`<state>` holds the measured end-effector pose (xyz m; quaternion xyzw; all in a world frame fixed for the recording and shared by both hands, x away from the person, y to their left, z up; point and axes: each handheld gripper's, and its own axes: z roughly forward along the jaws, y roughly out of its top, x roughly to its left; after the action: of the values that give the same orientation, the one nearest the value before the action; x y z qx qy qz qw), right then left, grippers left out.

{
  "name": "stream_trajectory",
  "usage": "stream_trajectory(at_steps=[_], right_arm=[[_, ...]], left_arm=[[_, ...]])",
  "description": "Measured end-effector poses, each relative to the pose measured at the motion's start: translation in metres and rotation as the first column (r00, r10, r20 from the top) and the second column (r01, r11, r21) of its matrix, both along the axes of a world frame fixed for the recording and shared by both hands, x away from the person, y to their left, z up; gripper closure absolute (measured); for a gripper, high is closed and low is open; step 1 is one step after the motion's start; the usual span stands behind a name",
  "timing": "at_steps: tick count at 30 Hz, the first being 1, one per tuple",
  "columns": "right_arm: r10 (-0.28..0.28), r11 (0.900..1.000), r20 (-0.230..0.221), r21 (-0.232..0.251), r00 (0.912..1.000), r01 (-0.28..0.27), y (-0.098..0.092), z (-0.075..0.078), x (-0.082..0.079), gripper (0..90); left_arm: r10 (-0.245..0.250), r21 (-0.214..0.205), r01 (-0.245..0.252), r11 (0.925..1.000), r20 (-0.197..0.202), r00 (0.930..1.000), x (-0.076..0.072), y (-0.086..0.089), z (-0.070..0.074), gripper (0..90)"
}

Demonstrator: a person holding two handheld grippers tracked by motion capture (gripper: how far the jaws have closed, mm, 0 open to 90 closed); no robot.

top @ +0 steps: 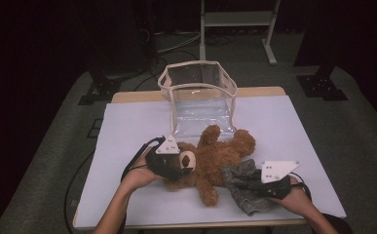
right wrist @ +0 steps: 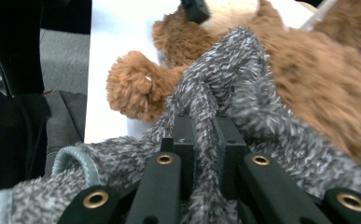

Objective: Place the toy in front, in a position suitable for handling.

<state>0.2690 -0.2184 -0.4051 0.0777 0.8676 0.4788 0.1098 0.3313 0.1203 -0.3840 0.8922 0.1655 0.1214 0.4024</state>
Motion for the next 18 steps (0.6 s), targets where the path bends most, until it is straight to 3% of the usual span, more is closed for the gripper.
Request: stream_trajectory(at_steps=[3, 12, 14, 18], right_arm=[[0.011, 0.9997, 0.003, -0.021, 0.9999, -0.011, 0.001, -0.005, -0.002, 80.9], [-0.066, 0.9967, -0.037, -0.049, 0.9971, 0.064, -0.044, -0.016, -0.02, 81.0], [-0.063, 0.9975, -0.037, -0.035, 0.9973, 0.062, -0.044, -0.014, -0.019, 81.0], [-0.015, 0.999, -0.015, -0.042, 0.9998, 0.014, -0.023, -0.011, -0.012, 81.0]], left_arm=[[-0.002, -0.002, 0.002, 1.0, -0.001, 1.0, 0.0, 0.001, 0.0, 24.1], [-0.003, -0.009, 0.003, 1.0, -0.006, 1.0, 0.001, 0.001, 0.0, 24.1], [0.0, -0.009, 0.0, 1.0, -0.006, 1.0, 0.001, 0.0, 0.0, 24.1], [0.002, -0.013, -0.003, 0.9999, -0.007, 1.0, 0.002, 0.0, -0.001, 24.1]])
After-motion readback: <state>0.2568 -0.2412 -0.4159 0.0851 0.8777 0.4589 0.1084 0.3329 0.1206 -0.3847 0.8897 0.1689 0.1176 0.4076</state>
